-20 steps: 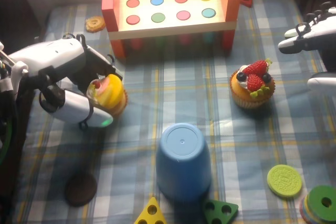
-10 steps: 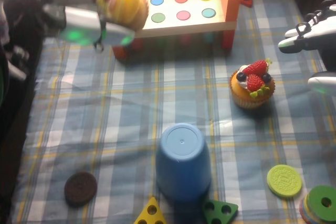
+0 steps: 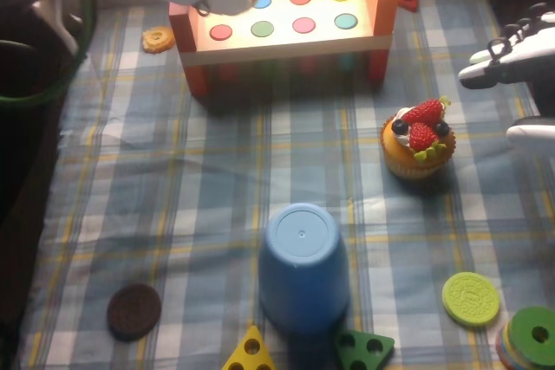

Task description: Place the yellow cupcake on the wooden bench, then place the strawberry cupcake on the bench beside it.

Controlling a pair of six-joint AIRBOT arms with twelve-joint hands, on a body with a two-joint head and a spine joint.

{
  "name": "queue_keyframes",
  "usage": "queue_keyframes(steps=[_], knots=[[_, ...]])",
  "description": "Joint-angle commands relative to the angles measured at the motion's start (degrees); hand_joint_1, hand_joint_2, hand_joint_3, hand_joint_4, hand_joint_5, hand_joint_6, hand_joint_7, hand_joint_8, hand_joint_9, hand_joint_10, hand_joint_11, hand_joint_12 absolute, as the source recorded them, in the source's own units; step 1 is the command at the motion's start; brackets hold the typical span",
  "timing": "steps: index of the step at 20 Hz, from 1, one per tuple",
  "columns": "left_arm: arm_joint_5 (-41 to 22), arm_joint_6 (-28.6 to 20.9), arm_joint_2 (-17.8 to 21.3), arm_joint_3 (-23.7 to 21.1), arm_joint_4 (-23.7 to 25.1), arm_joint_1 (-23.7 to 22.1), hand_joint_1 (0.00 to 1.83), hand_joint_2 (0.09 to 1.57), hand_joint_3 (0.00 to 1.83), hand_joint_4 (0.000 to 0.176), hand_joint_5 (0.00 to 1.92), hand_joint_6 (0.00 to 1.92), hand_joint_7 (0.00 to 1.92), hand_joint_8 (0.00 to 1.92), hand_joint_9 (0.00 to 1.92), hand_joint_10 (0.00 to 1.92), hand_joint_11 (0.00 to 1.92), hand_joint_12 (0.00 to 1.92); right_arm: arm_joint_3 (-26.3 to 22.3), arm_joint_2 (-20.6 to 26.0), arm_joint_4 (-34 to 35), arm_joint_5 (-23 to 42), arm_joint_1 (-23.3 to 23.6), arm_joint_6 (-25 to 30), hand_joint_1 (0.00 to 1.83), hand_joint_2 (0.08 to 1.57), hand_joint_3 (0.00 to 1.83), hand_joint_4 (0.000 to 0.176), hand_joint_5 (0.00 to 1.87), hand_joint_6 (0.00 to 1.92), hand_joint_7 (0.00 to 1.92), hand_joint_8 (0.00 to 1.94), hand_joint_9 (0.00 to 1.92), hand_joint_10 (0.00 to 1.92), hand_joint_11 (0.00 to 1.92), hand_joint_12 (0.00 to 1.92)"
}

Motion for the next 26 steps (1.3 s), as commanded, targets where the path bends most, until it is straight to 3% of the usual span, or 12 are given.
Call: queue_keyframes(steps=[1, 11, 12, 15, 16, 18, 19, 20, 21, 22, 23, 26], knots=[[-4.3, 0.9, -0.6, 1.4, -1.2, -1.0, 1.25, 1.08, 0.00, 0.000, 0.94, 0.92, 1.17, 0.79, 1.01, 0.01, 0.07, 0.94, 0.0, 0.0, 1.6, 6.5, 0.9, 0.3, 0.65, 1.29, 0.00, 0.000, 0.63, 0.00, 0.61, 0.00, 0.58, 0.00, 0.31, 0.66], [-0.2, 10.0, -5.2, 7.6, -10.6, -0.4, 1.22, 1.14, 0.00, 0.000, 0.84, 1.04, 1.00, 1.10, 0.94, 0.00, 0.05, 0.79, 0.3, -0.5, 1.6, 6.5, 0.9, 0.3, 0.67, 1.29, 0.00, 0.000, 0.61, 0.00, 0.60, 0.00, 0.60, 0.00, 0.33, 0.66], [-0.1, 10.0, -5.3, 7.9, -11.0, 0.0, 1.34, 1.10, 0.00, 0.000, 0.85, 0.13, 0.99, 0.99, 0.95, 0.01, 0.03, 0.75, 0.3, -0.6, 1.6, 6.5, 0.9, 0.3, 0.70, 1.28, 0.00, 0.000, 0.61, 0.00, 0.59, 0.00, 0.60, 0.00, 0.34, 0.66], [0.5, 12.6, -6.2, 9.1, -14.4, 1.1, 1.04, 1.07, 0.00, 0.030, 0.90, 0.00, 1.04, 0.04, 0.94, 0.00, 0.05, 0.73, 0.4, -0.6, 1.6, 6.5, 0.9, 0.4, 0.72, 1.29, 0.00, 0.000, 0.59, 0.00, 0.59, 0.00, 0.61, 0.00, 0.35, 0.65], [0.6, 17.7, -6.6, 9.2, -18.1, 1.4, 1.19, 1.11, 0.00, 0.000, 0.91, 0.79, 1.10, 0.67, 0.96, 0.00, 0.06, 0.71, 0.4, -0.6, 1.6, 6.5, 0.9, 0.4, 0.73, 1.28, 0.00, 0.000, 0.60, 0.00, 0.59, 0.00, 0.61, 0.00, 0.35, 0.64], [0.7, 20.5, -6.8, 9.2, -19.9, 1.8, 1.22, 1.12, 0.00, 0.000, 0.87, 0.99, 1.08, 0.91, 0.99, 0.01, 0.06, 0.71, 0.5, -0.6, 1.6, 6.5, 0.9, 0.4, 0.70, 1.29, 0.00, 0.000, 0.60, 0.00, 0.58, 0.00, 0.61, 0.00, 0.36, 0.64], [0.7, 20.5, -6.8, 9.3, -20.4, 2.2, 0.97, 1.17, 0.00, 0.166, 0.85, 1.16, 1.07, 0.16, 1.00, 0.00, 0.05, 0.75, 0.5, -0.7, 1.5, 6.5, 0.9, 0.4, 0.74, 1.28, 0.00, 0.000, 0.61, 0.00, 0.59, 0.00, 0.61, 0.00, 0.36, 0.62], [0.7, 20.5, -6.8, 9.3, -20.6, 2.3, 0.97, 1.17, 0.00, 0.174, 0.86, 1.15, 1.03, 0.05, 0.92, 0.00, 0.03, 0.76, 0.5, -0.7, 1.5, 6.5, 0.9, 0.4, 0.72, 1.29, 0.00, 0.000, 0.61, 0.00, 0.58, 0.00, 0.61, 0.00, 0.38, 0.58], [0.7, 20.5, -6.8, 9.3, -20.7, 2.5, 0.97, 1.17, 0.00, 0.174, 0.86, 1.15, 1.03, 0.05, 0.92, 0.00, 0.03, 0.76, 0.5, -0.7, 1.5, 6.5, 0.9, 0.4, 0.72, 1.29, 0.00, 0.000, 0.61, 0.00, 0.58, 0.00, 0.61, 0.00, 0.38, 0.58], [0.6, 20.5, -6.7, 9.3, -20.8, 2.6, 0.92, 1.11, 0.00, 0.116, 0.79, 0.44, 1.01, 0.01, 0.88, 0.00, 0.02, 0.74, 0.5, -0.7, 1.5, 6.5, 0.9, 0.4, 0.71, 1.28, 0.00, 0.000, 0.60, 0.00, 0.58, 0.00, 0.60, 0.00, 0.38, 0.57], [0.4, 20.5, -6.7, 9.2, -20.9, 2.6, 0.84, 1.09, 0.00, 0.135, 0.78, 0.14, 0.90, 0.00, 0.79, 0.00, 0.01, 0.72, 0.5, -0.7, 1.4, 6.5, 0.9, 0.4, 0.72, 1.29, 0.00, 0.000, 0.60, 0.00, 0.58, 0.00, 0.59, 0.00, 0.36, 0.56], [-1.0, 19.3, -5.6, 7.8, -19.7, 2.6, 0.89, 0.94, 0.00, 0.105, 0.40, 0.00, 0.50, 0.00, 0.51, 0.00, 0.00, 0.64, 0.6, -0.7, 1.4, 6.5, 0.9, 0.4, 0.73, 1.29, 0.00, 0.000, 0.61, 0.00, 0.58, 0.00, 0.59, 0.00, 0.37, 0.56]])
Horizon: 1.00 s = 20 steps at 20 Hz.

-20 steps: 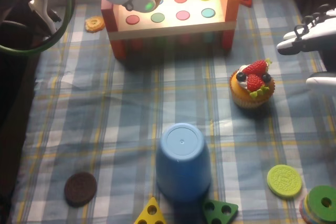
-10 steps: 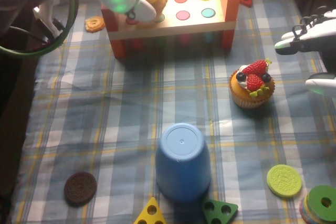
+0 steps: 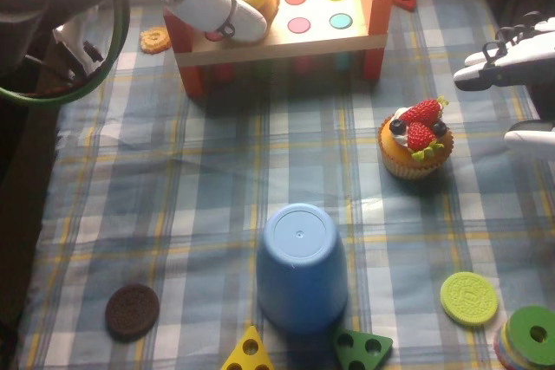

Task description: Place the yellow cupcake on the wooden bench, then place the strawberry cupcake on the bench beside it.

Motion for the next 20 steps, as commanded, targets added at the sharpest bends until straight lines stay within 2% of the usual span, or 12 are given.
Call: queue_keyframes(steps=[1, 2, 6, 9, 13, 14, 15, 16, 17, 18, 19, 20], knots=[[-5.0, -1.6, 0.6, -0.2, 1.8, -0.4, 0.89, 0.94, 0.00, 0.105, 0.40, 0.00, 0.50, 0.00, 0.51, 0.00, 0.00, 0.64, 0.3, -0.1, 1.6, 6.5, 0.9, 0.4, 0.73, 1.29, 0.00, 0.000, 0.61, 0.00, 0.58, 0.00, 0.59, 0.00, 0.37, 0.56], [-5.5, -3.5, 1.0, -0.7, 3.3, -0.4, 0.89, 0.90, 0.00, 0.172, 0.18, 0.00, 0.27, 0.00, 0.32, 0.00, 0.00, 0.48, 0.3, -0.1, 1.6, 6.5, 0.9, 0.4, 0.72, 1.29, 0.00, 0.000, 0.60, 0.00, 0.57, 0.00, 0.57, 0.00, 0.35, 0.55], [-9.6, -19.0, 3.7, -4.6, 15.5, 0.3, 0.78, 0.84, 0.00, 0.176, 0.00, 0.00, 0.01, 0.00, 0.08, 0.00, 0.00, 0.33, 0.4, -0.4, 1.7, 6.5, 1.3, 0.4, 0.75, 1.21, 0.00, 0.000, 0.55, 0.00, 0.52, 0.00, 0.53, 0.00, 0.22, 0.75], [-17.4, -36.8, 8.3, -10.7, 28.8, 2.9, 0.60, 0.86, 0.00, 0.176, 0.00, 0.00, 0.00, 0.00, 0.03, 0.00, 0.00, 0.19, 1.0, -1.7, 1.6, 6.5, 2.7, 0.4, 0.74, 1.13, 0.00, 0.036, 0.52, 0.00, 0.51, 0.00, 0.50, 0.00, 0.14, 0.85], [-32.1, -55.1, 17.2, -21.5, 40.9, 10.5, 0.70, 0.80, 0.00, 0.176, 0.00, 0.00, 0.00, 0.00, 0.09, 0.00, 0.00, 0.39, 3.0, -4.3, -2.3, 2.9, 6.7, 2.1, 0.78, 1.03, 0.00, 0.018, 0.48, 0.00, 0.46, 0.00, 0.44, 0.00, 0.06, 0.99], [-36.1, -58.8, 18.9, -23.6, 42.4, 13.2, 0.83, 0.74, 0.00, 0.176, 0.00, 0.00, 0.00, 0.00, 0.00, 0.00, 0.00, 0.06, 4.2, -5.5, -3.9, 1.5, 7.4, 3.7, 0.79, 1.02, 0.00, 0.105, 0.41, 0.00, 0.41, 0.00, 0.41, 0.00, 0.00, 1.05], [-39.3, -61.4, 20.2, -25.3, 43.5, 15.1, 0.83, 0.74, 0.00, 0.176, 0.00, 0.00, 0.00, 0.00, 0.00, 0.00, 0.00, 0.06, 5.2, -6.4, -5.3, 0.5, 8.1, 5.5, 0.79, 1.02, 0.00, 0.105, 0.41, 0.00, 0.41, 0.00, 0.41, 0.00, 0.00, 1.05], [-42.4, -63.4, 21.4, -27.0, 44.7, 16.6, 0.86, 0.73, 0.00, 0.176, 0.00, 0.00, 0.00, 0.00, 0.00, 0.00, 0.00, 0.00, 6.4, -7.3, -7.2, -1.0, 9.2, 7.5, 0.88, 0.98, 0.00, 0.130, 0.43, 0.00, 0.45, 0.01, 0.47, 0.01, 0.08, 1.09], [-43.4, -64.1, 21.7, -27.5, 45.1, 17.1, 0.86, 0.73, 0.00, 0.176, 0.00, 0.00, 0.00, 0.00, 0.00, 0.00, 0.00, 0.00, 6.8, -7.8, -7.8, -1.8, 9.5, 7.8, 0.88, 0.98, 0.00, 0.130, 0.43, 0.00, 0.45, 0.01, 0.47, 0.01, 0.08, 1.09], [-44.4, -65.0, 21.9, -28.1, 45.7, 17.6, 0.79, 0.74, 0.00, 0.176, 0.00, 0.00, 0.00, 0.00, 0.00, 0.00, 0.07, 0.03, 7.4, -8.5, -9.1, -3.5, 10.4, 7.9, 0.88, 0.97, 0.00, 0.103, 0.49, 0.00, 0.47, 0.00, 0.48, 0.01, 0.10, 0.99], [-44.7, -65.2, 21.9, -28.2, 45.8, 17.8, 0.79, 0.74, 0.00, 0.176, 0.00, 0.00, 0.00, 0.00, 0.00, 0.00, 0.07, 0.03, 7.8, -9.0, -10.0, -4.7, 11.0, 7.9, 0.88, 0.97, 0.00, 0.103, 0.49, 0.00, 0.47, 0.00, 0.48, 0.01, 0.10, 0.99], [-45.0, -65.3, 22.0, -28.5, 45.8, 18.1, 0.85, 0.73, 0.01, 0.176, 0.00, 0.00, 0.00, 0.00, 0.04, 0.00, 0.01, 0.34, 8.4, -9.9, -11.3, -6.7, 12.1, 7.9, 0.85, 0.97, 0.00, 0.100, 0.49, 0.00, 0.44, 0.00, 0.46, 0.00, 0.05, 1.06]])
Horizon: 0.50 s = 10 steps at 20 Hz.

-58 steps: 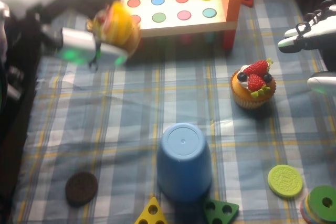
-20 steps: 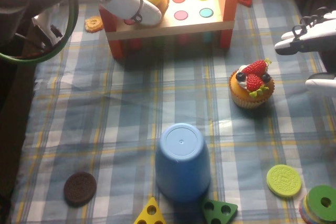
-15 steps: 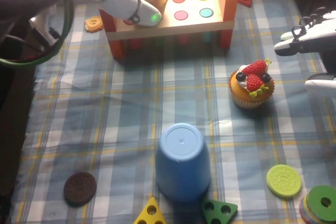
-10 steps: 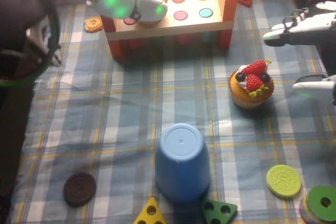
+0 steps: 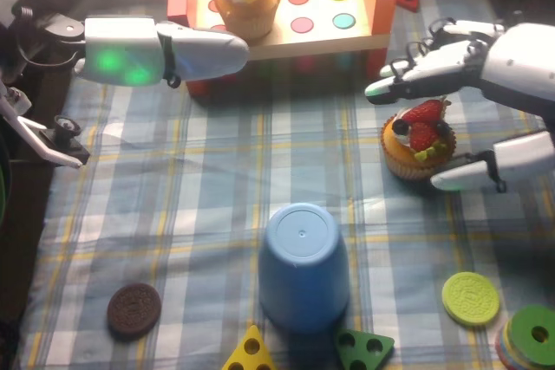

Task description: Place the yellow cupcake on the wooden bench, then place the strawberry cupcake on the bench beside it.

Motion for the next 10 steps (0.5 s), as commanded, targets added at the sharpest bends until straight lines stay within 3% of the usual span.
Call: queue_keyframes(steps=[1, 2, 3, 4, 5, 6, 8, 9, 10], knots=[[-7.0, -0.8, 0.3, -0.1, 0.4, -0.1, 0.89, 0.72, 0.00, 0.176, 0.00, 0.00, 0.00, 0.00, 0.05, 0.00, 0.00, 0.46, 0.7, -0.6, 1.0, 3.7, 1.3, 0.4, 0.87, 0.98, 0.00, 0.087, 0.50, 0.00, 0.45, 0.00, 0.46, 0.00, 0.02, 1.07], [-7.0, -1.2, 0.3, -0.1, 0.4, 0.0, 0.90, 0.74, 0.01, 0.176, 0.00, 0.00, 0.00, 0.00, 0.02, 0.01, 0.00, 0.38, 1.0, -0.8, 0.2, 2.7, 1.7, 0.5, 0.94, 0.98, 0.00, 0.075, 0.53, 0.00, 0.50, 0.01, 0.50, 0.01, 0.01, 1.10], [-7.0, -1.4, 0.3, -0.1, 0.4, 0.1, 0.91, 0.74, 0.00, 0.176, 0.00, 0.00, 0.00, 0.00, 0.03, 0.01, 0.00, 0.39, 1.0, -0.9, -0.6, 2.1, 2.1, 0.5, 1.10, 0.96, 0.00, 0.029, 0.73, 0.02, 0.80, 0.24, 0.53, 0.83, 0.16, 1.59], [-7.0, -1.6, 0.3, -0.1, 0.3, 0.3, 0.91, 0.73, 0.00, 0.176, 0.00, 0.00, 0.00, 0.00, 0.02, 0.00, 0.00, 0.35, 1.1, -0.9, -0.7, 1.9, 2.2, 0.6, 1.09, 0.99, 0.00, 0.000, 0.90, 0.03, 0.73, 0.88, 0.48, 1.44, 0.27, 1.85], [-6.9, -1.7, 0.3, -0.1, 0.3, 0.4, 0.91, 0.74, 0.00, 0.176, 0.00, 0.00, 0.00, 0.00, 0.03, 0.00, 0.00, 0.34, 1.1, -0.9, -0.8, 1.9, 2.2, 0.6, 1.22, 1.09, 0.01, 0.000, 1.03, 0.46, 0.90, 1.21, 0.57, 1.37, 0.32, 1.77], [-6.9, -1.9, 0.4, -0.1, 0.2, 0.6, 0.91, 0.74, 0.00, 0.176, 0.00, 0.00, 0.01, 0.00, 0.03, 0.00, 0.00, 0.34, 1.1, -0.9, -0.8, 2.0, 2.3, 0.6, 1.25, 1.11, 0.00, 0.000, 1.07, 0.58, 0.94, 1.24, 0.62, 1.24, 0.34, 1.67], [-7.1, -2.7, 0.7, -0.1, 0.1, 0.9, 0.90, 0.76, 0.00, 0.176, 0.00, 0.00, 0.00, 0.00, 0.01, 0.01, 0.00, 0.25, 1.1, -0.8, -1.1, 2.0, 2.5, 0.6, 1.26, 1.12, 0.00, 0.000, 1.07, 0.56, 0.93, 1.34, 0.66, 1.48, 0.32, 1.73], [-7.3, -3.1, 0.8, -0.1, 0.2, 1.0, 0.88, 0.77, 0.00, 0.176, 0.00, 0.00, 0.01, 0.00, 0.02, 0.01, 0.00, 0.27, 1.1, -0.8, -1.3, 2.0, 2.6, 0.6, 1.19, 1.08, 0.00, 0.000, 1.09, 0.73, 0.95, 1.35, 0.68, 1.66, 0.34, 1.83], [-7.5, -3.3, 0.8, -0.1, 0.2, 1.1, 0.88, 0.77, 0.00, 0.176, 0.00, 0.00, 0.01, 0.00, 0.03, 0.01, 0.00, 0.31, 1.1, -0.8, -1.5, 2.0, 2.9, 0.7, 1.13, 1.09, 0.00, 0.000, 1.04, 0.89, 0.88, 1.63, 0.65, 1.87, 0.36, 1.90]])
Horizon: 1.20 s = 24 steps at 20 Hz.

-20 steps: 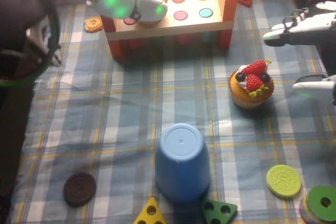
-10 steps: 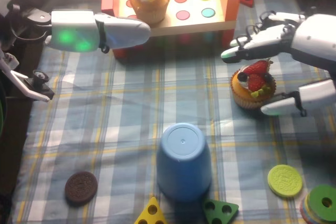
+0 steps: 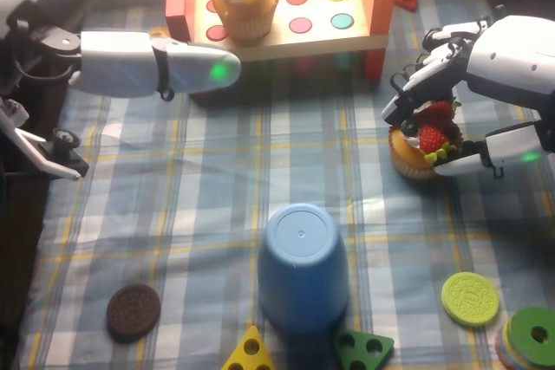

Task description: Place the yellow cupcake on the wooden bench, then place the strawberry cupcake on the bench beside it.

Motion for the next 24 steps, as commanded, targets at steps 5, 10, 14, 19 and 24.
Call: queue_keyframes(steps=[5, 10, 14, 19, 24], knots=[[-8.1, -1.5, 0.7, -0.1, 0.1, 0.6, 0.85, 0.77, 0.00, 0.176, 0.00, 0.00, 0.02, 0.00, 0.03, 0.00, 0.00, 0.36, -0.2, 0.9, 0.0, 12.2, 6.8, 1.6, 1.24, 1.12, 0.00, 0.000, 1.08, 0.65, 0.92, 1.29, 0.69, 1.30, 0.56, 1.63], [-10.0, -3.1, 1.8, -0.9, -1.6, 4.2, 1.00, 0.72, 0.00, 0.173, 0.00, 0.00, 0.04, 0.00, 0.06, 0.00, 0.00, 0.40, 2.4, -1.1, 0.3, 14.7, 17.1, -0.4, 1.27, 1.10, 0.00, 0.000, 1.12, 0.52, 0.99, 1.23, 0.84, 1.21, 0.55, 1.69], [-8.9, -3.1, 1.5, -0.6, -2.4, 4.9, 1.02, 0.74, 0.00, 0.176, 0.00, 0.00, 0.07, 0.00, 0.11, 0.01, 0.00, 0.59, 7.1, -5.9, -1.3, 7.4, 23.8, -2.0, 1.24, 1.07, 0.00, 0.002, 1.11, 0.85, 1.04, 0.82, 0.81, 0.44, 0.13, 1.53], [-7.7, -3.1, 0.8, 0.1, -2.5, 4.9, 0.95, 0.76, 0.00, 0.176, 0.00, 0.00, 0.04, 0.00, 0.09, 0.00, 0.00, 0.57, 12.5, -11.2, -3.7, -1.6, 26.0, -1.4, 1.26, 1.03, 0.00, 0.009, 1.10, 0.78, 1.31, 0.44, 1.05, 0.60, 0.43, 1.36], [-7.4, -3.3, 0.8, 0.1, -2.4, 4.8, 0.94, 0.77, 0.00, 0.176, 0.00, 0.00, 0.05, 0.00, 0.08, 0.01, 0.00, 0.50, 15.6, -13.6, -6.9, -7.6, 26.0, 0.8, 1.26, 1.03, 0.00, 0.000, 1.19, 0.55, 1.19, 0.74, 1.00, 0.65, 0.27, 1.36]])
